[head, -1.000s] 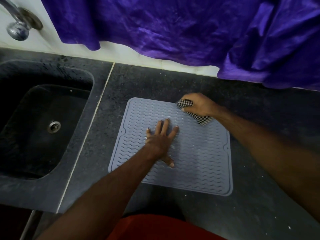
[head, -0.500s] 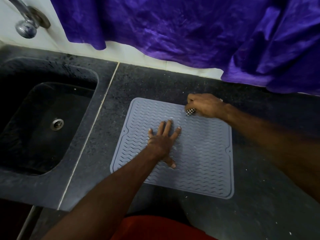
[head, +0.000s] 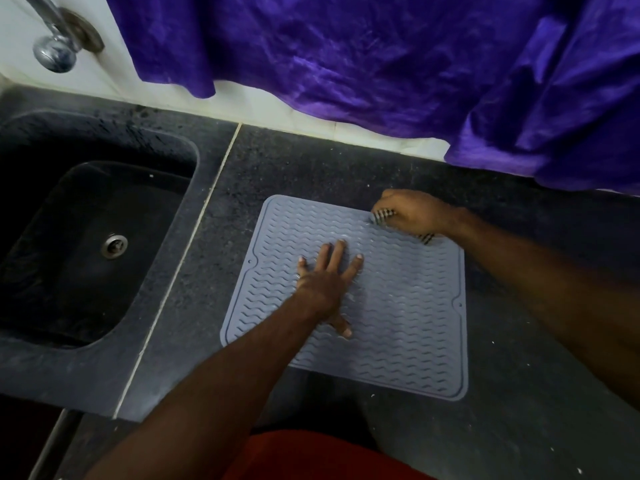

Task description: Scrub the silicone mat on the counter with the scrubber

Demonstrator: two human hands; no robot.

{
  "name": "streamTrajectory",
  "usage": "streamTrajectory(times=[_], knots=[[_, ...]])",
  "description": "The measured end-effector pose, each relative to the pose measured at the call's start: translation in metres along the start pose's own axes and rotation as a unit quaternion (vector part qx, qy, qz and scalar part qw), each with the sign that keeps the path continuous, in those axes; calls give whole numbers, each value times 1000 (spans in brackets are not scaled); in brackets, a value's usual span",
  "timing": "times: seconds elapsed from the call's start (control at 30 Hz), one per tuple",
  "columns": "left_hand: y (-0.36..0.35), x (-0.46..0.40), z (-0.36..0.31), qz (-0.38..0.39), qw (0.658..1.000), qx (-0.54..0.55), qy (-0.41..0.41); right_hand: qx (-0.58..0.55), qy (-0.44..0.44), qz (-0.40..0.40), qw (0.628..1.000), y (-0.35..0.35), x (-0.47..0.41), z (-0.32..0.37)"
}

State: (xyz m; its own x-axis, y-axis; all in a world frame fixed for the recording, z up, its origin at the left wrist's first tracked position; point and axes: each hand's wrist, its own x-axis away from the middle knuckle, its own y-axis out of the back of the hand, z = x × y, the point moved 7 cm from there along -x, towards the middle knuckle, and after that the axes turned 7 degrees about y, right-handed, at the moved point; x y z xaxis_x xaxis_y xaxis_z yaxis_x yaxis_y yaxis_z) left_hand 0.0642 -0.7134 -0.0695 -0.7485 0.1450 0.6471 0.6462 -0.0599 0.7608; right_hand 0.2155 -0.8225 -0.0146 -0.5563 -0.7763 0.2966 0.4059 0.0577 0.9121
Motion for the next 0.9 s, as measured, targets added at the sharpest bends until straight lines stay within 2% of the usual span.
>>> streamTrajectory(times=[0.07, 0.1, 0.27, 0.37, 0.43, 0.57, 0.7, 0.8, 0.9], knots=[[0, -1, 0, 0, 1000, 2, -2, -84, -31, -14, 996, -2, -8, 3], [-1, -1, 0, -1, 1000, 2, -3, -86, -32, -8, 996, -5, -13, 7], [-2, -2, 1, -2, 1000, 3, -4, 10, -23, 16, 1000, -10, -15, 6], [-2, -2, 0, -5, 1000, 1, -2, 65, -27, 57, 996, -6, -2, -7], [-2, -2, 0, -3, 1000, 3, -1, 59, -49, 64, 995, -5, 1, -15], [-1, -1, 0, -2, 1000, 1, 0, -34, -54, 15, 998, -10, -19, 1], [-1, -2, 0, -4, 1000, 0, -2, 37, -54, 17, 998, -8, -26, 8], [-2, -2, 0, -4, 1000, 0, -2, 83, -79, 50, 992, -6, -11, -3], [-2, -2, 0, 1, 1000, 5, -5, 81, -100, 38, 991, -3, -8, -5]])
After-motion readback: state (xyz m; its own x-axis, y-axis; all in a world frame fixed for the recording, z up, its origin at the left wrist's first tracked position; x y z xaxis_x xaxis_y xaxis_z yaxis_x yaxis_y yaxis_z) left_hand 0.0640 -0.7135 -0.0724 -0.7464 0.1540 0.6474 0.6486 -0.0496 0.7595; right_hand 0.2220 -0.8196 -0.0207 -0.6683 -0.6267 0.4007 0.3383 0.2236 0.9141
